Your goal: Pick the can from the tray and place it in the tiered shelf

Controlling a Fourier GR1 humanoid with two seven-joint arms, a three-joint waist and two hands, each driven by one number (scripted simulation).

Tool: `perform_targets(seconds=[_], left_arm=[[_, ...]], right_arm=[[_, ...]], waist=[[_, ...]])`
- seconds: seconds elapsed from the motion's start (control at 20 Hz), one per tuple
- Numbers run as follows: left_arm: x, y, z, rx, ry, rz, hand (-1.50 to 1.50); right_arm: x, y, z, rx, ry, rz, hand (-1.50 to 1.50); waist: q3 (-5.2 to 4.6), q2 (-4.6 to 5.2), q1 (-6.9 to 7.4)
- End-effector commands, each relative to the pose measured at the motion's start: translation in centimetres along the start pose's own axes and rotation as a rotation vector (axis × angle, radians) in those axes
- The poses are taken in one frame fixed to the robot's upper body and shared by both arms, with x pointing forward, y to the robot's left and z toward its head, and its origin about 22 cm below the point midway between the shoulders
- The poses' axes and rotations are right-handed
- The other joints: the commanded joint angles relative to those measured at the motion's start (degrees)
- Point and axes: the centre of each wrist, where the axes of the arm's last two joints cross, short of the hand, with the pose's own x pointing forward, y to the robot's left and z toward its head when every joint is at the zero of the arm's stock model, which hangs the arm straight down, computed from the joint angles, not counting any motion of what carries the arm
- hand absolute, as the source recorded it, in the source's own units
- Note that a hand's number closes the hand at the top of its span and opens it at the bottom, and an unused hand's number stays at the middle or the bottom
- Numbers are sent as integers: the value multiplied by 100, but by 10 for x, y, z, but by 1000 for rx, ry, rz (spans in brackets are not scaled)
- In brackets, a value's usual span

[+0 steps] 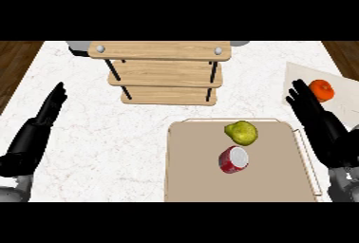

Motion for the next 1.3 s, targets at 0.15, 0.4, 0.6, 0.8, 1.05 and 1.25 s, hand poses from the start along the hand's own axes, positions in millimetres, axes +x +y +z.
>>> perform_targets(seconds=[0.15, 0.4, 0.6, 0.8, 1.05, 1.25], left_arm=[[-29, -37, 23, -64, 224, 96, 0], [-57, -67, 48, -133, 396, 180, 0], [-49, -69, 35, -144, 390, 204, 0], [-69, -65, 22, -153, 411, 189, 0], [-68, -56, 22, -141, 403, 196, 0], [-53, -74, 24, -189, 398, 188, 0]], right_arm=[[-4, -71, 18, -222, 14, 268, -150], [-47, -84, 44, -458, 201, 447, 150], [-71, -60, 37, -301, 52, 131, -150], [-54, -33, 49, -87, -46, 185, -150], [4, -18, 50, 87, 8, 298, -150], [20, -3, 57, 196, 190, 522, -150]], waist=[[-15, 79, 19], [-21, 91, 27], [-3, 76, 121], [-20, 67, 50], [-30, 56, 72], [-41, 45, 149]])
